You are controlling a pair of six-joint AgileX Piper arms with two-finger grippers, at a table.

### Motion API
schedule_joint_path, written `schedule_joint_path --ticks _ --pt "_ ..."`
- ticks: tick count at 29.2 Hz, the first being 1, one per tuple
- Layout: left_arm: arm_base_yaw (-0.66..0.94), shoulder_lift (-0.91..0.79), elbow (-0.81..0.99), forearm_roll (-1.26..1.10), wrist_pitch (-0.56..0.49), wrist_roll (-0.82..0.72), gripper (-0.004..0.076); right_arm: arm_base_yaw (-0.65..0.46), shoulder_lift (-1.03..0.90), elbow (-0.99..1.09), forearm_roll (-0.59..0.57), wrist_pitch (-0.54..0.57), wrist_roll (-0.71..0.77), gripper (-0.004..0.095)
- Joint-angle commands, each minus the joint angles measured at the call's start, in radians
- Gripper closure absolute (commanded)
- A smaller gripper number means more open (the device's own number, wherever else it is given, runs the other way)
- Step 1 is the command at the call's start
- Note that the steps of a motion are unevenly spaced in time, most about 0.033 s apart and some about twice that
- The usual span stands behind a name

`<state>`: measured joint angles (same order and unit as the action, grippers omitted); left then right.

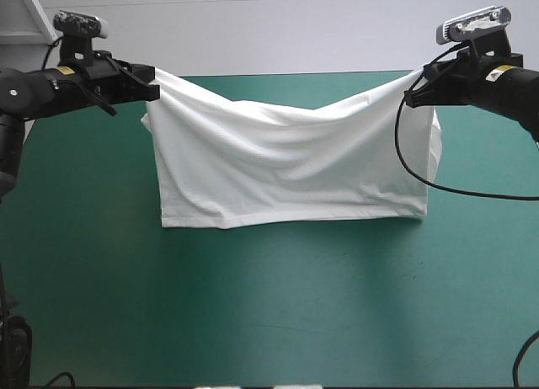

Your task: Fold the cloth

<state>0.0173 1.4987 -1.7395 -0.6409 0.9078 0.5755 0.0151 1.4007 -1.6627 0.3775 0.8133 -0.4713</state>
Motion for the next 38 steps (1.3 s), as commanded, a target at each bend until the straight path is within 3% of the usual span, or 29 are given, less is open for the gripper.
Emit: schedule_joint_path --ticks 1,8,17,25,32,38 --pt "-0.003 -0.081 -0.158 -0.032 0.001 -0.013 0.0705 0.002 -0.082 -0.112 0.015 -0.041 -0.009 0.0922" --pt "-0.001 -0.144 -0.393 0.042 0.062 -0.047 0.0705 0.002 -0.209 -0.267 0.013 -0.045 -0.009 0.0921" --pt "-0.001 -0.124 -0.414 0.054 0.028 -0.049 0.0705 0.002 -0.25 -0.278 0.013 -0.045 -0.009 0.0922" --pt "-0.001 0.024 -0.414 0.054 -0.036 -0.051 0.0705 0.002 -0.075 -0.278 0.013 -0.08 -0.009 0.0922" --pt "-0.001 0.191 -0.417 0.054 -0.142 -0.031 0.0705 0.0 0.15 -0.311 0.017 -0.194 -0.009 0.0922" --pt "-0.001 0.358 -0.662 0.101 -0.064 -0.055 0.0705 0.0 0.296 -0.539 0.022 -0.159 -0.011 0.0922"
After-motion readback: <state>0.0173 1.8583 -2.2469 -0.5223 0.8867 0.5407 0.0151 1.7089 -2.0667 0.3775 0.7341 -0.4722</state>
